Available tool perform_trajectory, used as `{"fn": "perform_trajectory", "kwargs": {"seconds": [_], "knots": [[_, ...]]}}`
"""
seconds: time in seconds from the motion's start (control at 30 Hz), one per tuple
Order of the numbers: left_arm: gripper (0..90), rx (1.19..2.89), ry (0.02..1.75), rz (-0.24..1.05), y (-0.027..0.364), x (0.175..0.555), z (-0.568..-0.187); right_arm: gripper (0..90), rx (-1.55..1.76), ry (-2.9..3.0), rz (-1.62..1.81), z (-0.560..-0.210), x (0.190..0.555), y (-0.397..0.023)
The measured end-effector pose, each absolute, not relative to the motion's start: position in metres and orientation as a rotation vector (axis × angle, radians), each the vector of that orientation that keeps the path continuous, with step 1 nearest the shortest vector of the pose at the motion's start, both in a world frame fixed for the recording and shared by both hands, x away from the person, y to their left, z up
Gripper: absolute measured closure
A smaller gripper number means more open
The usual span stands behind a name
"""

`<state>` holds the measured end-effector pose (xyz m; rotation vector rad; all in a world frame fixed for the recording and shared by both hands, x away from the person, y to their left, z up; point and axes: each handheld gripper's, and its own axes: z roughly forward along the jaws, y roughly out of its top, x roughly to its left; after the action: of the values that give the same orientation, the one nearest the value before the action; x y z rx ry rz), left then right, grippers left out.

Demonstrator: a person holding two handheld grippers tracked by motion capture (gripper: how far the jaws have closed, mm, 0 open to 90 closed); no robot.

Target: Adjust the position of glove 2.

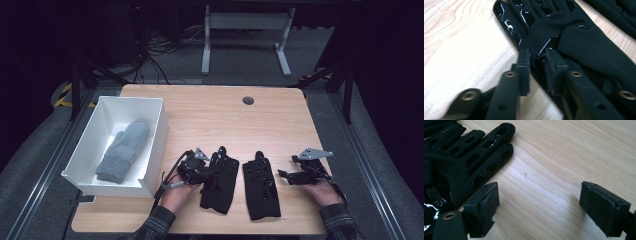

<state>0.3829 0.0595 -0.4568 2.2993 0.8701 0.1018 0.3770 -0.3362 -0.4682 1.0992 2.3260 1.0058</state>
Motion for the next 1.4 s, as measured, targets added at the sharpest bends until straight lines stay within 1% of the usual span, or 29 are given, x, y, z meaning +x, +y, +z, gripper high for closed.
{"fn": "perform_trajectory", "kwargs": {"seconds": [0.03, 0.13, 0.2, 0.23, 0.27, 0.33, 0.37, 0.4, 0.43, 0.7, 0.83, 0.97, 1.07, 1.4], "knots": [[79.2, 2.297, 0.871, 0.103, 0.059, 0.383, -0.457, 19.2, 1.097, 2.325, 1.009, -0.468, 0.377, -0.336], [84.1, 2.294, 0.872, 0.104, 0.058, 0.383, -0.456, 29.7, 1.094, 2.326, 1.021, -0.464, 0.375, -0.337], [86.1, 2.283, 0.883, 0.096, 0.059, 0.384, -0.456, 42.6, 1.085, 2.327, 1.067, -0.457, 0.37, -0.338], [86.7, 2.274, 0.889, 0.09, 0.059, 0.385, -0.456, 53.6, 1.068, 2.345, 1.09, -0.452, 0.365, -0.337], [86.9, 2.27, 0.889, 0.078, 0.06, 0.385, -0.456, 62.6, 1.051, 2.37, 1.103, -0.45, 0.362, -0.336], [87.2, 2.262, 0.892, 0.067, 0.061, 0.386, -0.456, 77.6, 1.01, 2.425, 1.119, -0.448, 0.354, -0.333], [87.3, 2.244, 0.899, 0.047, 0.064, 0.387, -0.454, 83.9, 0.985, 2.462, 1.126, -0.448, 0.349, -0.331], [87.4, 2.244, 0.899, 0.047, 0.064, 0.387, -0.454, 83.9, 0.985, 2.462, 1.126, -0.448, 0.349, -0.331], [87.4, 2.234, 0.905, 0.049, 0.065, 0.387, -0.453, 89.3, 0.956, 2.518, 1.121, -0.448, 0.343, -0.326], [87.5, 2.146, 0.915, 0.0, 0.074, 0.387, -0.445, 89.8, 0.871, 2.654, 1.082, -0.457, 0.34, -0.31], [87.6, 2.096, 0.905, -0.05, 0.078, 0.388, -0.442, 89.9, 0.845, 2.691, 1.103, -0.458, 0.338, -0.304], [87.6, 2.031, 0.888, -0.13, 0.079, 0.388, -0.438, 89.9, 0.848, 2.688, 1.126, -0.459, 0.339, -0.301], [87.6, 2.009, 0.867, -0.158, 0.078, 0.387, -0.434, 90.0, 0.83, 2.692, 1.136, -0.458, 0.34, -0.296], [87.6, 2.008, 0.79, -0.162, 0.069, 0.384, -0.419, 90.0, 0.749, 2.707, 1.108, -0.458, 0.346, -0.268]]}}
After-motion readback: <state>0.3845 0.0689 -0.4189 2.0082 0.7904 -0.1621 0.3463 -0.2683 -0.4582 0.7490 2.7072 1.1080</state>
